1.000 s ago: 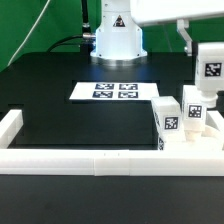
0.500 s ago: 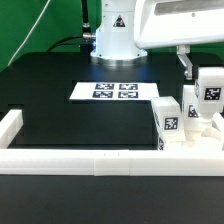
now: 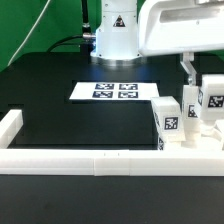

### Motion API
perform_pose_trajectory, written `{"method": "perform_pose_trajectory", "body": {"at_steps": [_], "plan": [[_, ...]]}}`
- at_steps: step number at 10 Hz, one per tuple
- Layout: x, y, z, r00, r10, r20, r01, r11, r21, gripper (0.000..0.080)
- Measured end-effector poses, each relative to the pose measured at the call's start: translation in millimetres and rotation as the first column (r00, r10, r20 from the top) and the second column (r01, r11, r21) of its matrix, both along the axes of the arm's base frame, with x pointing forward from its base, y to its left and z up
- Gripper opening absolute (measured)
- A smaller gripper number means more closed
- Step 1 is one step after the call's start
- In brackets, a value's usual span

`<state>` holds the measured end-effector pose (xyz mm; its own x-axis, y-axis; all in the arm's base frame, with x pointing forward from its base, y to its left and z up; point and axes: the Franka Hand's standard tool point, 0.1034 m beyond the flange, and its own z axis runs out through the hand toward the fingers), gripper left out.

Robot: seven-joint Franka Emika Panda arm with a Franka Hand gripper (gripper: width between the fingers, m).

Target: Assemble stool

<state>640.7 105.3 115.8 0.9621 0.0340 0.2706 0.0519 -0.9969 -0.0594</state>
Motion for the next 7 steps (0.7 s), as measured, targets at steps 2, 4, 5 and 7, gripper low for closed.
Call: {"method": "perform_pose_trajectory", "body": {"at_steps": [2,4,5,7], "plan": [[0.7,0.4,-3.3,1.000,0.000,-0.003,0.000,1.000,0.001,0.0338],[0.3,0.8,-4.0,1.000,0.001,-0.004,-0.001,1.000,0.001,0.0338],[-1.3,2.2,-6.4,1.000,0.004,-0.008,-0.004,1.000,0.001,0.0338],[-2.4,2.7,-9.8,1.000,0.007,-0.013,-0.007,1.000,-0.001,0.0338]]}}
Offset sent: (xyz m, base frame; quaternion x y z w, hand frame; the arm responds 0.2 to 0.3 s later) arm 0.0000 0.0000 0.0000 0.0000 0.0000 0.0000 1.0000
